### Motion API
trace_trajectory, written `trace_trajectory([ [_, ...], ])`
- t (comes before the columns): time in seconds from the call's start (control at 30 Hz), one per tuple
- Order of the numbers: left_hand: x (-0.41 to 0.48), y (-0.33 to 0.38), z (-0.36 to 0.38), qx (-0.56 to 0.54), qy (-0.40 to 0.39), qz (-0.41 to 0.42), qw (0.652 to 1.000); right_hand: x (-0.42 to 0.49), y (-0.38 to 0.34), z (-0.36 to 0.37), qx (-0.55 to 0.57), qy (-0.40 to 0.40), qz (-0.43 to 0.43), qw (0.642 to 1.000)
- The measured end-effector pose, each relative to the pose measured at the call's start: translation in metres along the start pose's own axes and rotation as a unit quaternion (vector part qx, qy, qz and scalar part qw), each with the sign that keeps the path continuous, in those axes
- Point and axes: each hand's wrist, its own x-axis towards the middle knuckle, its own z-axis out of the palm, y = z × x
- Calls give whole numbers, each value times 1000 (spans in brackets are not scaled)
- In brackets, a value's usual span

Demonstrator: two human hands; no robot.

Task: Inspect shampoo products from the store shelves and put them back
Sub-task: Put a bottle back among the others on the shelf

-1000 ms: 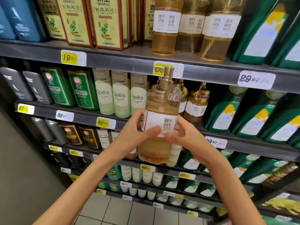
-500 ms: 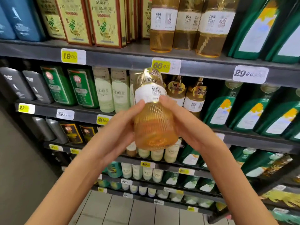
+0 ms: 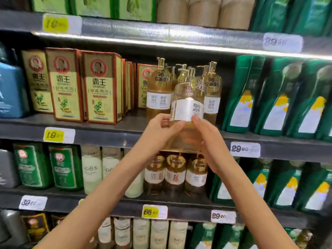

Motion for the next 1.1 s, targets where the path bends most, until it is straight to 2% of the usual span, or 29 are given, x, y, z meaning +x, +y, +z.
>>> trace_trajectory([
  [0.1,22,-2,4,25,12,30,999,21,-3,-3,-22,7,-1,1000],
  [0.23,38,-4,6,-1,7,81,997,40,0,-6,-18,23,-17,999],
  [0.37,51,-12,6,40,13,128,991,52,12,-5,-21,41,-46,998],
  [0.47,57,-24,9,103,88,151,979,57,25,-3,-84,57,-88,991],
  [0.53,56,-34,13,108,143,159,971,59,31,-1,-134,66,-113,982],
  [0.73,57,-49,17,118,193,159,961,66,32,4,-218,99,-120,964],
  [0.8,57,-50,18,133,195,161,958,63,31,8,-244,128,-123,953],
  [0.93,53,-54,13,130,170,162,963,47,38,11,-360,196,-140,901],
  [1.1,55,-53,12,155,169,159,960,52,38,12,-371,210,-99,899],
])
